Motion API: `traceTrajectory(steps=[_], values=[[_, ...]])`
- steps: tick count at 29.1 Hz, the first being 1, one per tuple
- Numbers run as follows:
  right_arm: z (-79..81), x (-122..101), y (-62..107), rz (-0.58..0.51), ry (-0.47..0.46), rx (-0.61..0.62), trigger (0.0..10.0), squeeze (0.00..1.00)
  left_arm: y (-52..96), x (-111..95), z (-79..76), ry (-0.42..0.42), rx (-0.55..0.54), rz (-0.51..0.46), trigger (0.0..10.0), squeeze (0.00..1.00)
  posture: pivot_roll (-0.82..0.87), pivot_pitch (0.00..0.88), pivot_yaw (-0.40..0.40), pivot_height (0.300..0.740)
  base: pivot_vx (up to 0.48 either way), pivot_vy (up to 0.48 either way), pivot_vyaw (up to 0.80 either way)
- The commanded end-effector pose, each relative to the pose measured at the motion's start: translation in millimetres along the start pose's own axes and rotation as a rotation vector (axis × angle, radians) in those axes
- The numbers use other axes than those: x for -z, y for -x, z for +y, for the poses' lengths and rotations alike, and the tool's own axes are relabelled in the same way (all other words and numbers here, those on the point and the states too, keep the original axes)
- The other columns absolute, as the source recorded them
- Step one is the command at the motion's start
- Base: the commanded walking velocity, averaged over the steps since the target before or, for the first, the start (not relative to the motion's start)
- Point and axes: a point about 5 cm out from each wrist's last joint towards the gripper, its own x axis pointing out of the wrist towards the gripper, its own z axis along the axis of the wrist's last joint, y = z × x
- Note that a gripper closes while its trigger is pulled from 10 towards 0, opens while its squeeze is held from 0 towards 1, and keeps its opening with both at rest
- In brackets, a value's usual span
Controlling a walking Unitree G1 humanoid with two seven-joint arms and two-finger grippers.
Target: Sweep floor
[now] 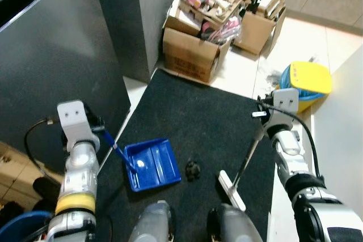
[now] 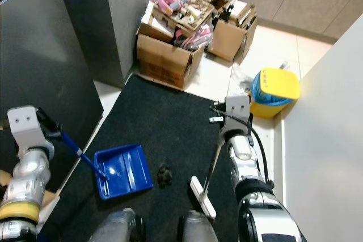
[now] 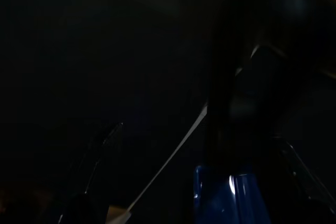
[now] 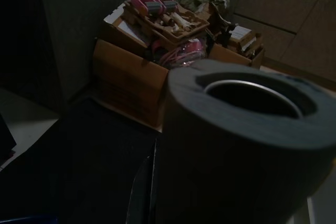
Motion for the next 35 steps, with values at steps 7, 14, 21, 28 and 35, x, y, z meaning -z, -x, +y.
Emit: traceTrajectory(steps=[7,14,21,28,35], values=[[-1.8,-2.9,-0.2,-0.016,0.0,0.014,10.0,0.0,-13.9,-4.7,4.1,0.018,0.037,0.021,10.0,0.0,0.04,0.041,-0.065,0.74,0.0,0.0,0.0],[-3.3,-3.2,0.4,-0.019,0.0,0.02,10.0,0.0,-17.1,-3.9,-1.4,0.052,0.066,0.03,1.2,0.0,0.03,0.042,-0.068,0.74,0.0,0.0,0.0],[-3.7,-4.5,-0.3,-0.022,0.004,0.018,10.0,0.0,-19.0,-3.2,-3.5,0.034,0.063,0.031,0.0,0.0,0.04,0.043,-0.072,0.74,0.0,0.0,0.0],[-1.7,-5.6,-1.5,-0.024,0.003,0.013,10.0,0.0,-19.1,-2.4,-4.7,0.002,0.057,0.031,0.0,0.0,0.04,0.045,-0.072,0.74,0.0,0.0,0.0],[-4.5,-7.0,-1.5,-0.031,-0.002,0.025,10.0,0.0,-16.7,-4.5,-2.4,-0.041,0.129,-0.003,8.8,0.0,0.04,0.052,-0.067,0.74,0.0,0.0,0.0]])
